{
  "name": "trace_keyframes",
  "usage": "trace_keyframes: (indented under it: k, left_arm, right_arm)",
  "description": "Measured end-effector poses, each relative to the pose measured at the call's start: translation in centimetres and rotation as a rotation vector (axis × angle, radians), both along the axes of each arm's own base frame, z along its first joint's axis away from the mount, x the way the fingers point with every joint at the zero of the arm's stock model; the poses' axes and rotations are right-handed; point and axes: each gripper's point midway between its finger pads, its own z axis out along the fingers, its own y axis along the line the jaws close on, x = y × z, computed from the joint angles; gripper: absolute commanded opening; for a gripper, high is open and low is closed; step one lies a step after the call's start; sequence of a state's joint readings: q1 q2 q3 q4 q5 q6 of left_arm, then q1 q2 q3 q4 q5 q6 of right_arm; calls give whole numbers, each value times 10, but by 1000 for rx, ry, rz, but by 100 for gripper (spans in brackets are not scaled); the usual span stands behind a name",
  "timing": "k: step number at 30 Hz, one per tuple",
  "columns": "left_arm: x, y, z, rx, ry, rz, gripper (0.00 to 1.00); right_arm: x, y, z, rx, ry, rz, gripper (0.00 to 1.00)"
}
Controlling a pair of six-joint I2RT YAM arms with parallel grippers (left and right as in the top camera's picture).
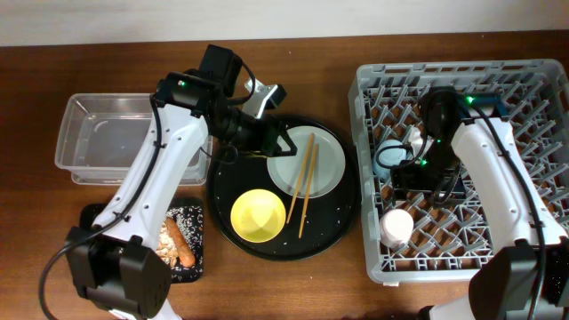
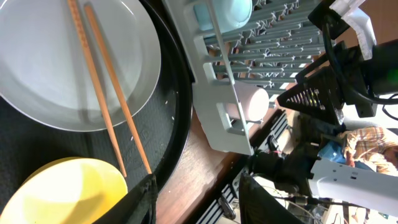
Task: Sort waste into correct bins and load items into the dishwasher rack
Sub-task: 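Reach the right gripper to the chopsticks on the white plate and grasp them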
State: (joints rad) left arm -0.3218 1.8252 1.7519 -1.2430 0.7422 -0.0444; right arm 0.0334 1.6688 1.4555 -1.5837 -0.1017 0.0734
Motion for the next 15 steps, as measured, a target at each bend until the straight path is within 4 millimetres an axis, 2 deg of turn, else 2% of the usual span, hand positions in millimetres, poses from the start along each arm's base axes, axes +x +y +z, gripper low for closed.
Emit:
trace_keyframes:
  k: [2,3,4,5,6,7,8,12,13,14,15]
  left_arm:
    - [10,7,3,-1,-32,25,42]
    - [18,22,6,19,-59,65,46]
    - [24,37,10,46,-83,111,70]
    - [29,53,13,79,-106,158,87]
    - [34,68,17,105,-126,198,99]
    - [37,89,19,147,-137,256,99]
    - [38,111,19,204,-138,313,99]
    - [40,160,4,404,-131,413,99]
    - [41,172,1,461,-138,437,99]
    - [43,182,0,503,-138,469,99]
    - [44,196,-1,542,-133,515,99]
  right_arm:
    - [5,3,2,12,-23,5,78]
    - [17,14,8,47,-91,22,79]
    - [24,26,14,75,-141,43,79]
    - [32,38,19,94,-193,56,79]
    - [39,48,22,107,-238,67,81]
    - [47,66,26,129,-292,85,91]
    - [56,84,28,150,-337,96,96]
    - [83,158,41,242,-532,167,98]
    - [85,172,43,262,-558,188,96]
    - [86,186,43,281,-573,211,75]
    - [84,192,40,284,-566,222,63]
